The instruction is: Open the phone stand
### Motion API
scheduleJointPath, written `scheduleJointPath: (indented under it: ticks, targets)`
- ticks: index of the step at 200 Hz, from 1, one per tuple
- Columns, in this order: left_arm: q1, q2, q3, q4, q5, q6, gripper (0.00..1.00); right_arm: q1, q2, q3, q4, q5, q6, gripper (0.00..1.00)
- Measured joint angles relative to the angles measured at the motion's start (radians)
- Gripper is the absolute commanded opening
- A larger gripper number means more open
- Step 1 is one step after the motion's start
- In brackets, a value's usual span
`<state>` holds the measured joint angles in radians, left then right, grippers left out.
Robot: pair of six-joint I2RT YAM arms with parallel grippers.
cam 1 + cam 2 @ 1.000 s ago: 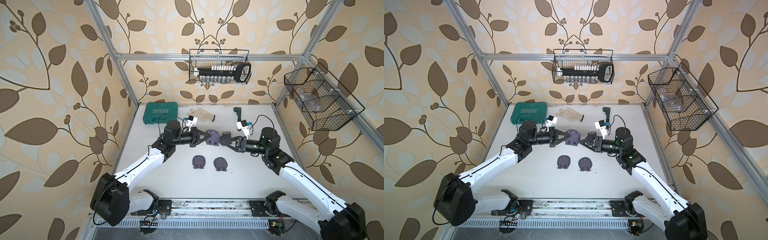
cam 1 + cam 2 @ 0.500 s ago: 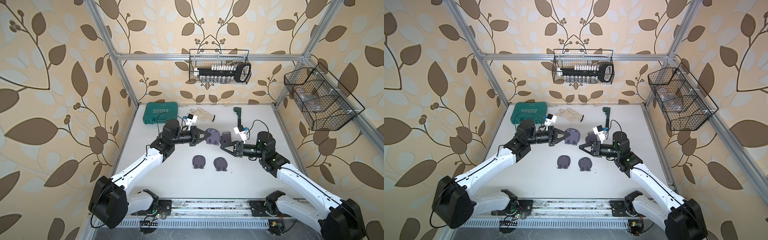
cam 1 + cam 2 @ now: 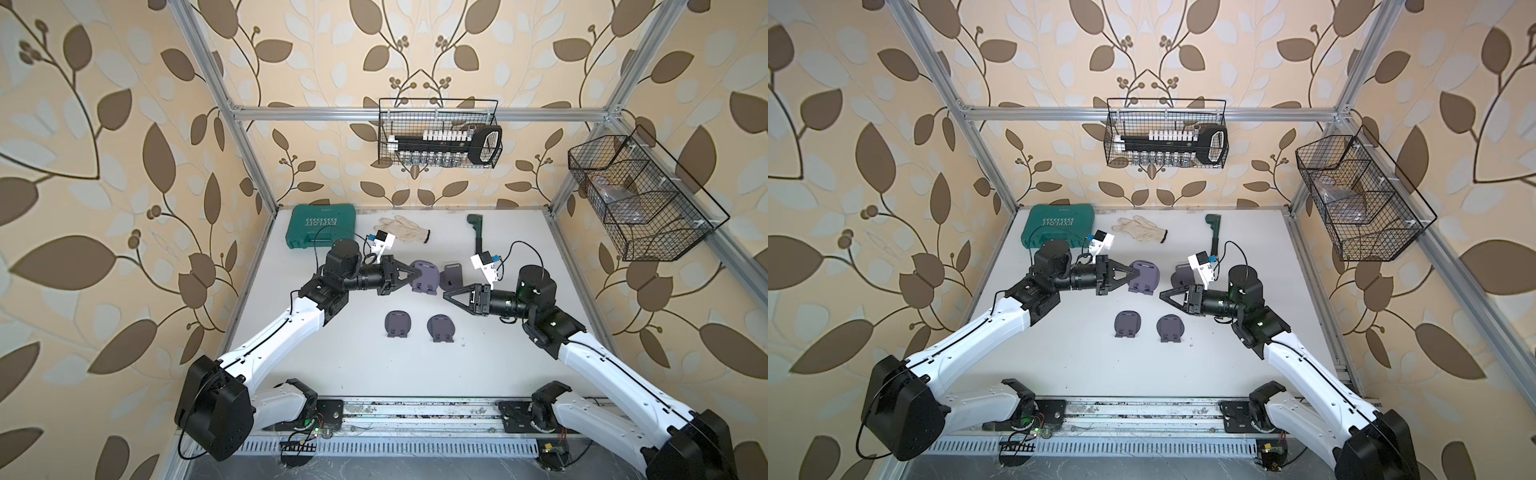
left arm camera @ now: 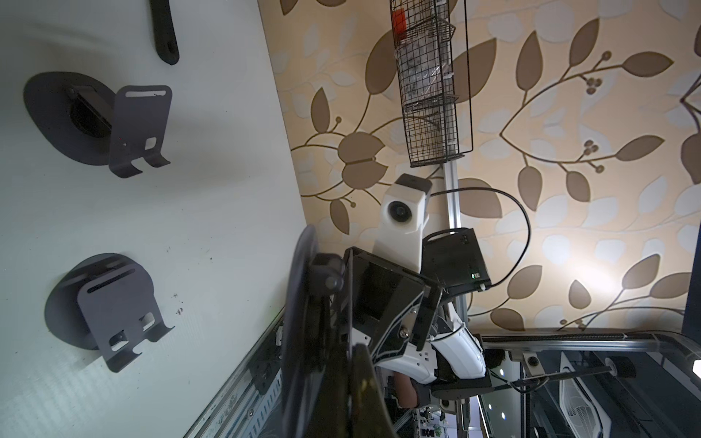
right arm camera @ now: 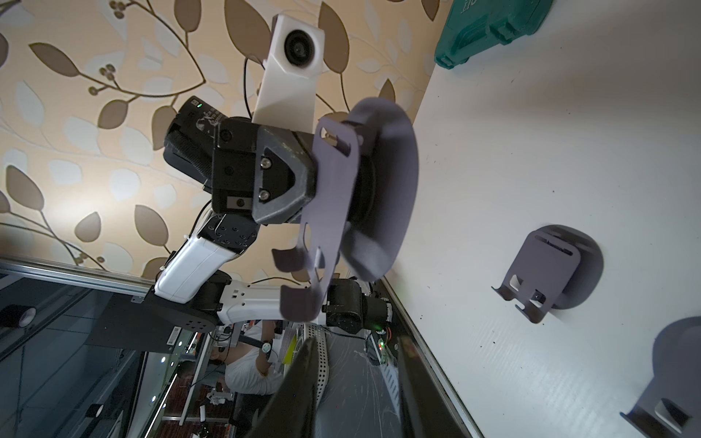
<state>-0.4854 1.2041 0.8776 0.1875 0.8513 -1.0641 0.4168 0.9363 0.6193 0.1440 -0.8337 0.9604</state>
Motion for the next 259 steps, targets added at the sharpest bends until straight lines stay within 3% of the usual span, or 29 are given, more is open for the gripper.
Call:
scheduleJointPath:
  ticks: [170, 236, 259]
  targets:
    - [-0.018, 0.000, 0.002, 0.009, 0.004, 0.010, 0.00, 0.022, 0.089, 0.002, 0.058, -0.001, 0.011, 0.32]
    - [-0.060, 0.010, 0.010, 0.032, 0.031, 0.010, 0.00, 0.021, 0.120, 0.056, 0.047, 0.002, 0.000, 0.27]
    - [-0.066, 0.010, 0.012, 0.039, 0.030, 0.011, 0.00, 0.022, 0.126, 0.072, 0.032, 0.003, -0.006, 0.21]
